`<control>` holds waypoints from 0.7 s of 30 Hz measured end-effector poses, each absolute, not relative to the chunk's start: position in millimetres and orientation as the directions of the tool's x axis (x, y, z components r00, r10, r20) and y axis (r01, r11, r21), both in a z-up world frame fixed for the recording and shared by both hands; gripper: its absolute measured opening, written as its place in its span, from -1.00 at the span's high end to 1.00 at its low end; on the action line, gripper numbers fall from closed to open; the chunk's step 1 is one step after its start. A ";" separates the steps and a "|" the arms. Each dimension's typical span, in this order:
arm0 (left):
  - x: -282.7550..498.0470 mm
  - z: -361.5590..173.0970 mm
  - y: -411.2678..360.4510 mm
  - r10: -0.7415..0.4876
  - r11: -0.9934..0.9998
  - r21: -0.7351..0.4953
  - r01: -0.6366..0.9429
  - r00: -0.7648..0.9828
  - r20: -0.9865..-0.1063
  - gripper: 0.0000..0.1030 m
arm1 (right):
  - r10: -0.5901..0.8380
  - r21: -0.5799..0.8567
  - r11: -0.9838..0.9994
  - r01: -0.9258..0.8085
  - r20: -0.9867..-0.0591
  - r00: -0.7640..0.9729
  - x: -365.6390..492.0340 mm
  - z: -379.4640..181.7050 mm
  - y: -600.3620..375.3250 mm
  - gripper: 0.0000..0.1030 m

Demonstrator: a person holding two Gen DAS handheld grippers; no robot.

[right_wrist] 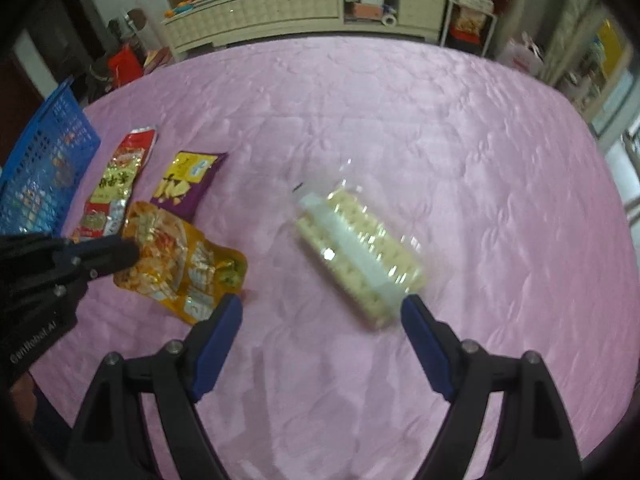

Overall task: Organize snacks
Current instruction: 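Grasp the yellow-orange chip bag with the left gripper, then grasp the clear saltine cracker pack with the right gripper while the left gripper holds its bag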

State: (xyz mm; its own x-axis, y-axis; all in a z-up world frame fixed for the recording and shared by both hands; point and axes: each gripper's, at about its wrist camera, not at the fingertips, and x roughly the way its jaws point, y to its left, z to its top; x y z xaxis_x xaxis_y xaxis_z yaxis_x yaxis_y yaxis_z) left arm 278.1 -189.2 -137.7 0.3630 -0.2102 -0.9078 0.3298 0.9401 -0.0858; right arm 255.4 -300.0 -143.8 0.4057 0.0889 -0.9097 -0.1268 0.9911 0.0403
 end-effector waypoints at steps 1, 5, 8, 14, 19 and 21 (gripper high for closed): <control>281.4 -139.7 -190.9 -0.208 0.941 -0.085 0.328 0.363 -0.908 0.96 | 0.079 0.025 0.991 -0.135 -0.909 0.408 259.1 -144.2 -300.8 -0.65; 296.0 -142.9 -195.3 -0.206 0.943 -0.084 0.322 0.367 -0.907 0.96 | 0.042 -0.022 0.988 -0.151 -0.913 0.406 276.7 -148.5 -303.1 -0.66; 306.4 -148.3 -199.2 -0.189 0.951 -0.074 0.300 0.375 -0.908 0.96 | 0.024 -0.038 0.988 -0.151 -0.920 0.390 289.9 -156.9 -306.1 -0.66; 315.7 -158.7 -211.2 -0.194 0.948 -0.079 0.308 0.362 -0.912 0.96 | 0.050 -0.012 0.986 -0.167 -0.929 0.365 296.7 -168.7 -311.8 -0.66; 319.0 -171.8 -226.4 -0.191 0.947 -0.078 0.310 0.352 -0.916 0.96 | 0.064 -0.009 0.983 -0.186 -0.922 0.382 296.1 -171.6 -319.0 -0.60; 317.5 -175.1 -231.6 -0.190 0.946 -0.076 0.314 0.351 -0.917 0.96 | 0.072 -0.019 0.976 -0.218 -0.914 0.400 295.7 -171.4 -316.9 -0.34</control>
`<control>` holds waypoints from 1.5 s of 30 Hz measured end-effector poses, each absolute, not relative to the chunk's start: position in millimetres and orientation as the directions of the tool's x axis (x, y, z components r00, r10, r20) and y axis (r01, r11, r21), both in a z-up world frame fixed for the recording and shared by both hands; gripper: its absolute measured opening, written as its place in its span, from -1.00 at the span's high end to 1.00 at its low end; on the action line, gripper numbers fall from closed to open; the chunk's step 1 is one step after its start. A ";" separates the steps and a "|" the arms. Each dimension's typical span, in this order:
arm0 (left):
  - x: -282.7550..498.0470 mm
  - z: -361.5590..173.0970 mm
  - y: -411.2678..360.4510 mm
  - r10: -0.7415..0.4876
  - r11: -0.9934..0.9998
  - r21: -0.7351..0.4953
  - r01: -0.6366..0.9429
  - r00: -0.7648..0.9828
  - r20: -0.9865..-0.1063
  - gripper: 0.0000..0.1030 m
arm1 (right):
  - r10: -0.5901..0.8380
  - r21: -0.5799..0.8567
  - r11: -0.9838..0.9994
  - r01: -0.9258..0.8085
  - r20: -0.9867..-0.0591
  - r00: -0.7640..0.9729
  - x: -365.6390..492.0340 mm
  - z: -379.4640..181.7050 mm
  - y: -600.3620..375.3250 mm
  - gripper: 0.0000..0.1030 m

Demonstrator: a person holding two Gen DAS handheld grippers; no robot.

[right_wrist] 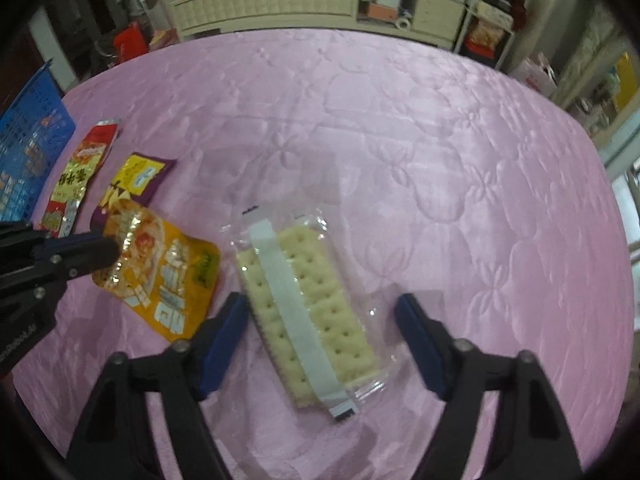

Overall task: Organize snacks
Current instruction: 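Grasp the clear saltine cracker pack with the right gripper while the left gripper holds its bag, then carry the chip bag and cracker pack over the blue basket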

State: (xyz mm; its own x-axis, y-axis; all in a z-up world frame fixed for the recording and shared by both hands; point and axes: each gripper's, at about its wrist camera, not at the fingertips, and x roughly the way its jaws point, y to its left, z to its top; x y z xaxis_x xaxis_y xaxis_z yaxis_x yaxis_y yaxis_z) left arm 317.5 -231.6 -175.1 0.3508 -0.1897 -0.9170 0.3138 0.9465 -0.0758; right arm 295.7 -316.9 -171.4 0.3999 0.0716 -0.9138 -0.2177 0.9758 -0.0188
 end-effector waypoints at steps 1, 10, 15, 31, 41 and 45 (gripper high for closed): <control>315.6 -176.8 -234.8 -0.189 0.946 -0.074 0.317 0.351 -0.917 0.96 | 0.080 -0.019 0.971 -0.237 -0.913 0.401 294.4 -170.4 -315.2 -0.29; 293.5 -157.9 -239.3 -0.217 0.937 -0.084 0.338 0.379 -0.899 0.98 | 0.094 -0.013 0.972 -0.236 -0.894 0.439 263.8 -150.9 -308.1 -0.07; 274.7 -136.5 -228.3 -0.235 0.939 -0.098 0.330 0.406 -0.883 0.99 | 0.145 0.042 0.977 -0.210 -0.853 0.502 237.6 -109.6 -300.8 -0.06; 216.2 -59.4 -130.0 -0.209 0.960 -0.063 0.272 0.552 -0.807 0.99 | 0.222 0.084 0.960 -0.268 -0.811 0.541 200.7 -37.9 -217.3 -0.06; 192.6 -13.7 -65.9 -0.205 0.973 -0.086 0.216 0.620 -0.757 0.99 | 0.267 0.099 0.944 -0.315 -0.790 0.551 188.4 -5.1 -159.5 -0.06; 188.2 2.3 -45.6 -0.186 0.977 -0.070 0.200 0.650 -0.737 0.99 | 0.285 0.092 0.934 -0.346 -0.778 0.561 187.2 8.2 -135.8 -0.06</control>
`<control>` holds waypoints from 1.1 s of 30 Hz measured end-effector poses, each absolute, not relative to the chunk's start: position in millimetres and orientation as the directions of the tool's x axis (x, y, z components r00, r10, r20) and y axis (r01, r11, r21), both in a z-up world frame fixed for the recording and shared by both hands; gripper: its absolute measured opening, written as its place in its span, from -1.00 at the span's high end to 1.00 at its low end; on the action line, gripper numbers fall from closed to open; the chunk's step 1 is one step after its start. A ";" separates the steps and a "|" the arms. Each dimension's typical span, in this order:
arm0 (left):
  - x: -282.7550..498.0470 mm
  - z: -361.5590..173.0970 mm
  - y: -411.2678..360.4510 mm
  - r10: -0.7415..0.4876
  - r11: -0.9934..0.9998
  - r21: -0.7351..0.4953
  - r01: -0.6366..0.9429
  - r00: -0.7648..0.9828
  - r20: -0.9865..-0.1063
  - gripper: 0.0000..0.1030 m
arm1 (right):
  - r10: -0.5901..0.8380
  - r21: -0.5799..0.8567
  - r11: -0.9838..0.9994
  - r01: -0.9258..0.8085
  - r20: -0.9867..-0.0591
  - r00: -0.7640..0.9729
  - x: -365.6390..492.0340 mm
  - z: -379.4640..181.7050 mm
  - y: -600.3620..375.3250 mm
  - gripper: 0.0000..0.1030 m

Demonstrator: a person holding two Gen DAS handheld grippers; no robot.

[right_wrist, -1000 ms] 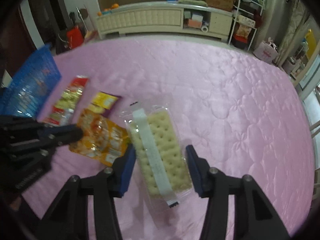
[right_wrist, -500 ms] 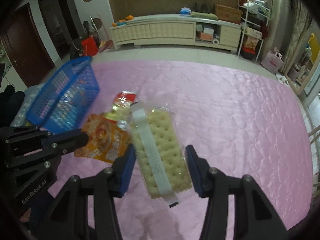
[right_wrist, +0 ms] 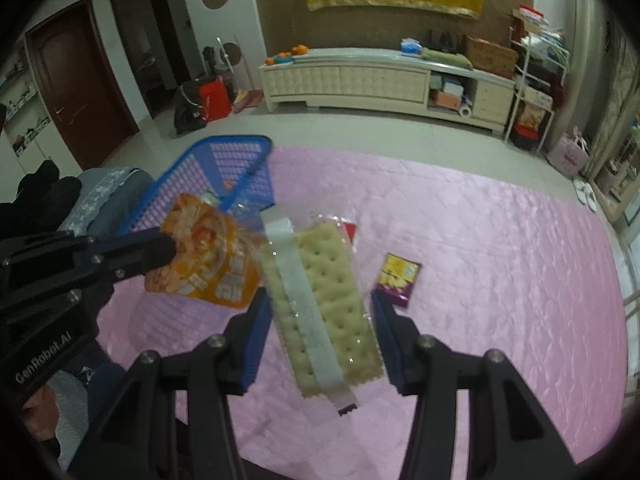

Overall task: Organize snacks
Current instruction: 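Carry the chip bag and cracker pack over the blue basket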

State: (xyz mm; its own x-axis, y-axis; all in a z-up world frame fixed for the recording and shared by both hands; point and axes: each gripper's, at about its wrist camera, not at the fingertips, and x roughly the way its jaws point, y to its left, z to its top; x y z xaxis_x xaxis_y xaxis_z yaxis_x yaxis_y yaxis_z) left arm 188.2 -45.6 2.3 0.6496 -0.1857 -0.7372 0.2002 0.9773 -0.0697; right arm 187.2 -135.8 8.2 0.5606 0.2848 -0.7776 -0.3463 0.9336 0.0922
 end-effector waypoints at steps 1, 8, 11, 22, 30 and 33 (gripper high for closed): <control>187.2 5.9 -41.9 -0.183 0.978 -0.068 0.198 0.654 -0.734 0.99 | 0.292 0.095 0.931 -0.353 -0.775 0.561 187.5 10.9 -130.2 -0.06; 189.3 20.6 -1.8 -0.145 0.986 -0.047 0.161 0.678 -0.720 0.99 | 0.337 0.101 0.905 -0.413 -0.763 0.551 196.3 23.0 -80.7 -0.06; 193.4 23.1 17.5 -0.131 0.989 -0.047 0.141 0.682 -0.720 0.99 | 0.353 0.107 0.894 -0.434 -0.765 0.539 203.0 23.1 -58.6 -0.06; 215.3 -7.3 71.0 -0.094 0.995 -0.058 0.076 0.646 -0.757 0.99 | 0.373 0.124 0.872 -0.474 -0.795 0.478 234.7 -9.0 5.3 -0.06; 233.1 -53.4 77.5 -0.139 0.990 -0.124 0.065 0.558 -0.818 0.99 | 0.359 0.136 0.879 -0.458 -0.820 0.446 244.5 -32.1 10.0 -0.07; 232.4 -61.7 70.7 -0.149 0.989 -0.129 0.075 0.538 -0.830 0.99 | 0.360 0.162 0.884 -0.439 -0.834 0.418 247.3 -39.1 6.7 -0.07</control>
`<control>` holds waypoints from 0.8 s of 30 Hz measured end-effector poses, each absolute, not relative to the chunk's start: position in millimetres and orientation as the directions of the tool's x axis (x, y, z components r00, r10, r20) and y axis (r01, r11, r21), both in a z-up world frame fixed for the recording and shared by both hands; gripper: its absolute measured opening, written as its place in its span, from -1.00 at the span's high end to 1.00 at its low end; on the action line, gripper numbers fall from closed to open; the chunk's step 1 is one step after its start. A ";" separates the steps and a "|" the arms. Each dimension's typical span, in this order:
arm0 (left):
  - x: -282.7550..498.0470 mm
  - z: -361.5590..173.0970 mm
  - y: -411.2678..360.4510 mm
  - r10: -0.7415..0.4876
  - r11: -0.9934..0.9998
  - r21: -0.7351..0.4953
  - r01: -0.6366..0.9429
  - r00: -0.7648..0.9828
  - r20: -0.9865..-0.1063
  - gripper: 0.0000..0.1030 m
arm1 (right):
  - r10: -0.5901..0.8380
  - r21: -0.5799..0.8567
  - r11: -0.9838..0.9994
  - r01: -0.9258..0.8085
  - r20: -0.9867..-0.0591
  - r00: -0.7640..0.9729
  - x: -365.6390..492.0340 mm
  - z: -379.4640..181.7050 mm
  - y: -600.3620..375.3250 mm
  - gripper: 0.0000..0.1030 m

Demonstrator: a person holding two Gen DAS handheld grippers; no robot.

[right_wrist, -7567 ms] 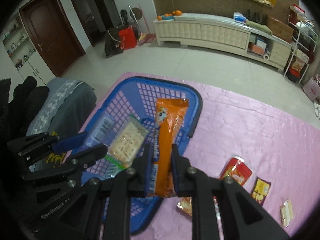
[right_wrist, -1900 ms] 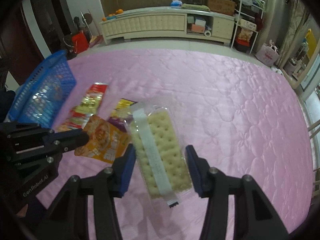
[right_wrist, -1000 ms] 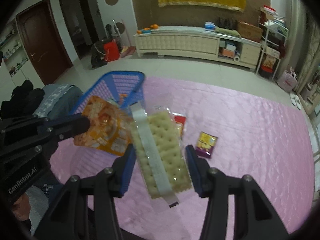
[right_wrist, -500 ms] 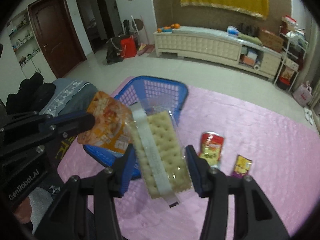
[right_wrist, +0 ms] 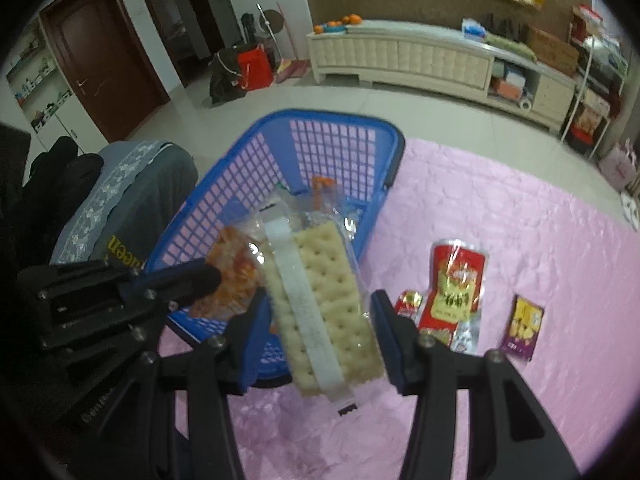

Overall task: Organize snacks
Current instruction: 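Carry the chip bag and cracker pack over the blue basket, then open both grippers to drop the chip bag and cracker pack into the basket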

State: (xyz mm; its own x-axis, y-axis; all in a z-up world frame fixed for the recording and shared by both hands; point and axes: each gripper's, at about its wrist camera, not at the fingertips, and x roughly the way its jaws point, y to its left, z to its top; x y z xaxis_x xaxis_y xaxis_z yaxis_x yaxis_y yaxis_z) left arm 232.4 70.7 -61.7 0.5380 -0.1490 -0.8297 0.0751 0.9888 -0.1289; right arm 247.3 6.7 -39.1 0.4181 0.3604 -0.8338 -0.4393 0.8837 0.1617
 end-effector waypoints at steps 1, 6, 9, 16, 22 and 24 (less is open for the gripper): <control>233.4 -62.7 70.0 -0.152 0.988 -0.131 0.078 0.533 -0.832 0.99 | 0.361 0.168 0.885 -0.434 -0.837 0.412 247.7 -41.7 5.1 -0.07; 235.2 -60.0 67.8 -0.164 0.986 -0.149 0.071 0.530 -0.832 0.88 | 0.361 0.183 0.893 -0.412 -0.838 0.410 245.2 -43.2 -6.7 -0.07; 233.6 -56.0 71.2 -0.193 0.980 -0.183 0.072 0.524 -0.829 0.48 | 0.365 0.181 0.891 -0.416 -0.831 0.420 241.7 -37.3 -11.0 -0.07; 224.5 -33.2 78.2 -0.130 0.991 -0.116 0.060 0.568 -0.813 0.05 | 0.370 0.174 0.891 -0.419 -0.812 0.451 241.0 -20.7 -14.2 -0.07; 218.1 -19.8 98.0 -0.050 0.999 -0.045 0.023 0.604 -0.795 -0.10 | 0.384 0.164 0.879 -0.448 -0.800 0.462 241.1 -10.1 5.9 -0.07; 218.4 -18.8 109.2 -0.046 0.998 -0.055 0.004 0.609 -0.792 -0.20 | 0.390 0.164 0.873 -0.458 -0.800 0.456 242.8 -10.0 14.9 -0.06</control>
State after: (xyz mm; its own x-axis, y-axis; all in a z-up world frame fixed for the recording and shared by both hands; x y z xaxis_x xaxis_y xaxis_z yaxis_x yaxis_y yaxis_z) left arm 218.4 109.2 -18.8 0.6087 -0.0462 -0.7921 0.0043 0.9985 -0.0550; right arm 242.8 14.9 -10.0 0.4557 0.3896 -0.8003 -0.4583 0.8735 0.1643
